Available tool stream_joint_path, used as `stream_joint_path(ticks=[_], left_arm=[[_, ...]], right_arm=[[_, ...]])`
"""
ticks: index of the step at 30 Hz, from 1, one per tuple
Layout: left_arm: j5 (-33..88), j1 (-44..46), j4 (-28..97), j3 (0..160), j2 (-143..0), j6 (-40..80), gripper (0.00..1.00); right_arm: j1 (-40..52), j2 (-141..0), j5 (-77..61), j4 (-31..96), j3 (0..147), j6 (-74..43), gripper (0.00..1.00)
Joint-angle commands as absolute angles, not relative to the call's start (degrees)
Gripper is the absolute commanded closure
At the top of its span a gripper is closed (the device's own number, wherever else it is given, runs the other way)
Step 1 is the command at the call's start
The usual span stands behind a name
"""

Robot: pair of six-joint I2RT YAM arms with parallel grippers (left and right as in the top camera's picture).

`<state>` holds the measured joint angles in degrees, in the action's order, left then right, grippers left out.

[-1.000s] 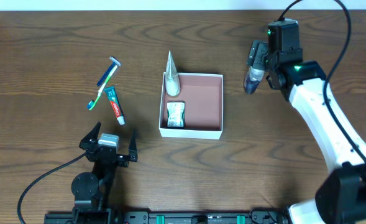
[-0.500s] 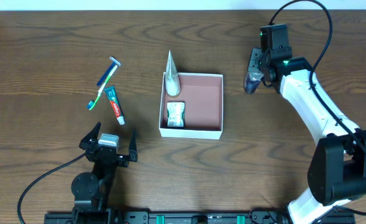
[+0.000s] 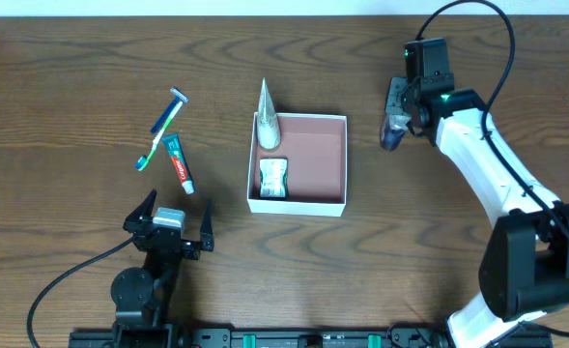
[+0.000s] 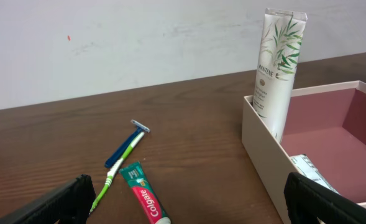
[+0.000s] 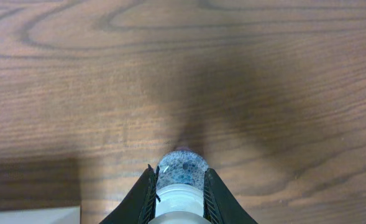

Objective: Pack container
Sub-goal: 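Move right gripper to the blue soap pump bottle and grasp it, then carry pump bottle with right gripper and set it in box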

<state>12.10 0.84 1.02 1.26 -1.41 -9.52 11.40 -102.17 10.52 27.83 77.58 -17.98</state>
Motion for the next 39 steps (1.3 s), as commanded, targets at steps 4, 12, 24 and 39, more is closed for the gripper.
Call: stream_joint_path(ticks=[4,12,24,39], left_arm=[[13.7,0.6,2.8,0.2,-1.5,-10.5,0.02],[13.7,0.6,2.8,0.2,-1.5,-10.5,0.02],[13.7,0.6,2.8,0.2,-1.5,-10.5,0.02],[13.7,0.6,2.8,0.2,-1.5,-10.5,0.02]], right_arm=[[11.2,-88.3,4.9,30.3,78.0,-17.1,0.87],[12.2,-76.8,-6.9,36.3,78.0,-22.3,0.88],[22.5,-78.9,-10.9,32.6,77.9,-28.3,0.88],[29.3,-89.8,-8.4,25.3,77.9,-32.6,0.88]])
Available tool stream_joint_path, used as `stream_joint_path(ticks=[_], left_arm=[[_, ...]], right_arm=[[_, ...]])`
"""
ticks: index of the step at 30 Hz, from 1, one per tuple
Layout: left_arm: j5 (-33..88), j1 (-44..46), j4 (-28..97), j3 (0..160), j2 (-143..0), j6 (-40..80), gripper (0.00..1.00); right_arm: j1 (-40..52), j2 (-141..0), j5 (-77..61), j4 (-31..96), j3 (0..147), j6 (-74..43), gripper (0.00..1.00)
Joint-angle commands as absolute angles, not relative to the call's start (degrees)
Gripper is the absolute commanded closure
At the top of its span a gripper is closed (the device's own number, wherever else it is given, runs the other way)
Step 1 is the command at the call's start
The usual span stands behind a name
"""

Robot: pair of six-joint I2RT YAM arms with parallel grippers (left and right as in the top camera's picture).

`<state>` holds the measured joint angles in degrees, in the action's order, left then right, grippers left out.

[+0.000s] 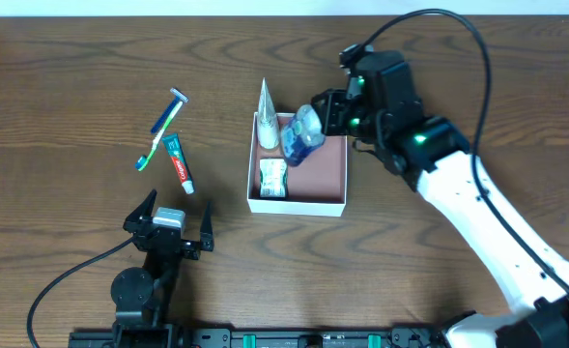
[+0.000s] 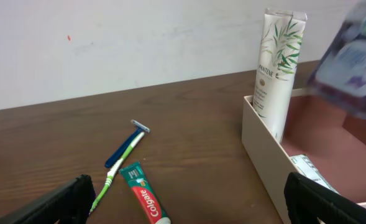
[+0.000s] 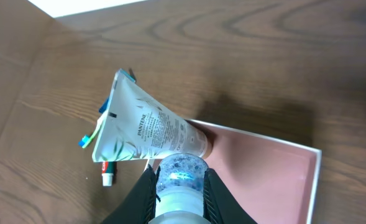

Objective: Pack container
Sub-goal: 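Carry pump bottle with right gripper and set it in box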

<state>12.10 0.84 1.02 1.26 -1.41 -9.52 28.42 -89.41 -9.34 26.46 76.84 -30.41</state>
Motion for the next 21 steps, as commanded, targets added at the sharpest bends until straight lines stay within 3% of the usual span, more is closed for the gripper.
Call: stream_joint_path(ticks=[1,21], left_arm=[[13.7,0.6,2.8,0.2,-1.5,-10.5,0.02],[13.7,0.6,2.8,0.2,-1.5,-10.5,0.02]], right_arm=[[29.5,-90.3,-7.7,25.1,77.9,-32.6,0.88],[30.1,-96.5,-0.2,23.5,77.9,-31.6,0.90]])
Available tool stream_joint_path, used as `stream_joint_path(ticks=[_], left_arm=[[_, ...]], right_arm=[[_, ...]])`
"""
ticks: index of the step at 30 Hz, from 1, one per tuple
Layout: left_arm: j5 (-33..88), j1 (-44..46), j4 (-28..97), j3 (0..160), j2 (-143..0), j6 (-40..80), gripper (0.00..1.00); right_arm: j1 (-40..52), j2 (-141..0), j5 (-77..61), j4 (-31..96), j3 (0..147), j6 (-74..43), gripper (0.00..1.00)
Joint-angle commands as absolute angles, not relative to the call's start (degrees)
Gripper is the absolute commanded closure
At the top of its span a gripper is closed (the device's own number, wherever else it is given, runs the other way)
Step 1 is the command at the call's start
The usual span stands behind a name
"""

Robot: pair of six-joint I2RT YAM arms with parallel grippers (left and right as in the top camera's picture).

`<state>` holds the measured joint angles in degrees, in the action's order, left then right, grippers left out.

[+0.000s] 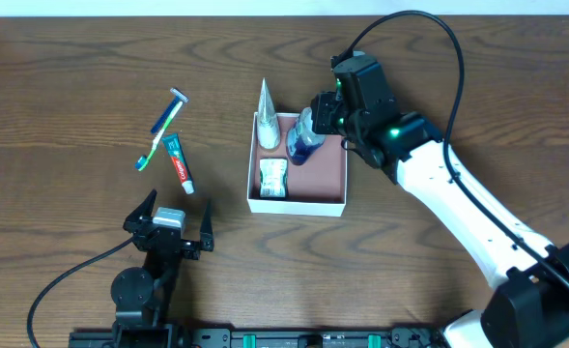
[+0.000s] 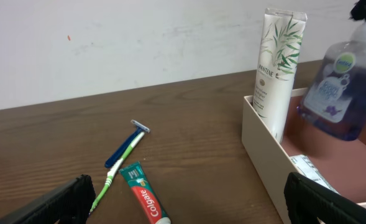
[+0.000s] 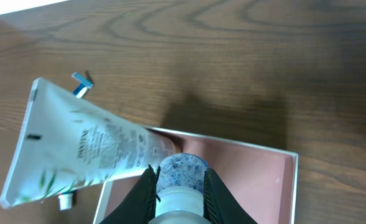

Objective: Pack container
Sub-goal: 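Carry pump bottle with right gripper and set it in box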

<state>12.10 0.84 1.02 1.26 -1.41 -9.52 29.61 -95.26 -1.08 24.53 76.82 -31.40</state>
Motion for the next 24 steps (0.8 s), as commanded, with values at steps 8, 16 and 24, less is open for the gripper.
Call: stream_joint_path(ticks=[8,16,24], left_arm=[[13.7,0.6,2.8,0.2,-1.5,-10.5,0.02],[13.7,0.6,2.8,0.2,-1.5,-10.5,0.02],[13.7,0.6,2.8,0.2,-1.5,-10.5,0.02]], right_arm=[[30.5,-100.4,0.0,20.4,77.9,-31.6,0.90],[30.4,-102.0,0.3,18.3,77.9,-29.7,0.90],[30.4,-103.3,0.3,16.9,77.9,-26.9,0.89]])
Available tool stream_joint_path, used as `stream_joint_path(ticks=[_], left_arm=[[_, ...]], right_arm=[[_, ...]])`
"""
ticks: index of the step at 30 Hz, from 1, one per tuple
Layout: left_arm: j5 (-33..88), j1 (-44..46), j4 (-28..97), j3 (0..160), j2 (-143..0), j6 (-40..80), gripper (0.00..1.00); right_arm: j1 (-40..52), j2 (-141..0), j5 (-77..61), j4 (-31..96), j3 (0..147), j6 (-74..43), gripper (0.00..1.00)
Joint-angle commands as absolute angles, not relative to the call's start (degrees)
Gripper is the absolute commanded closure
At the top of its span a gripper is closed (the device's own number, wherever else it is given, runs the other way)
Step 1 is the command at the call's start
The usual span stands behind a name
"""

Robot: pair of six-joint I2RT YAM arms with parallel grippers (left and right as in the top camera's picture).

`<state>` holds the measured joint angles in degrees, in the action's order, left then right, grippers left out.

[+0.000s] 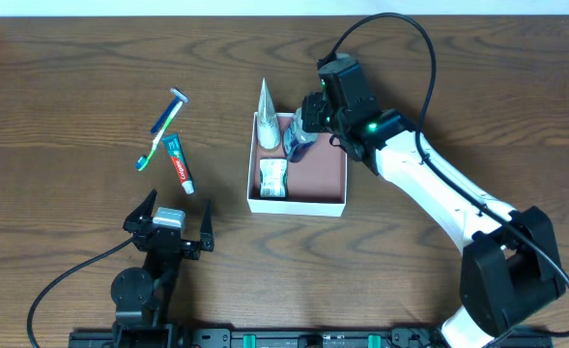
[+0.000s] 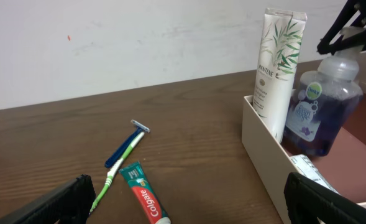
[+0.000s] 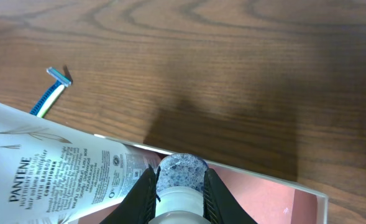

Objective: Pack container
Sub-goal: 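Carry pump bottle with right gripper and set it in box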

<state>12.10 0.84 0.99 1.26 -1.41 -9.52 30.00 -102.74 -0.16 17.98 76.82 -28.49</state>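
The white box with a pink floor (image 1: 334, 166) sits mid-table. In it stand a white Pantene tube (image 1: 268, 126) (image 2: 278, 68) (image 3: 58, 168) at the far left corner and a small white packet (image 1: 273, 179) at the near left. My right gripper (image 1: 308, 124) (image 3: 181, 186) is shut on the neck of a blue liquid bottle (image 2: 319, 118) (image 3: 181, 171), held upright inside the box beside the tube. My left gripper (image 1: 168, 224) (image 2: 186, 202) stays open and empty, low at the near left.
On the wood to the left of the box lie a Colgate toothpaste tube (image 1: 178, 161) (image 2: 144, 200), a green toothbrush (image 1: 156, 143) (image 2: 115, 171) and a blue razor (image 1: 168, 108) (image 2: 128, 141). The right arm's black cable (image 1: 400, 39) arcs over the far side.
My right gripper has moved the blue bottle a little left and lower, from over the box's middle to right beside the Pantene tube. The left arm has not moved.
My right gripper first held the blue bottle over the bare table right of the box. Then it held the bottle high above the box's far edge, then inside the box's outline, and now low beside the tube. The left gripper stayed open throughout.
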Motion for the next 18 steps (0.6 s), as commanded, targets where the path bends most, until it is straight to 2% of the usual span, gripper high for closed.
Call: stream_joint_path(ticks=[1,12,14,18], left_arm=[[13.7,0.6,2.8,0.2,-1.5,-10.5,0.02],[13.7,0.6,2.8,0.2,-1.5,-10.5,0.02],[13.7,0.6,2.8,0.2,-1.5,-10.5,0.02],[13.7,0.6,2.8,0.2,-1.5,-10.5,0.02]], right_arm=[[30.4,-103.8,0.3,16.9,77.9,-26.5,0.89],[30.5,-105.7,0.2,15.6,77.9,-26.5,0.88],[30.7,-105.7,0.2,15.4,77.9,-26.5,0.83],[31.2,-105.7,0.2,15.1,77.9,-26.5,0.66]])
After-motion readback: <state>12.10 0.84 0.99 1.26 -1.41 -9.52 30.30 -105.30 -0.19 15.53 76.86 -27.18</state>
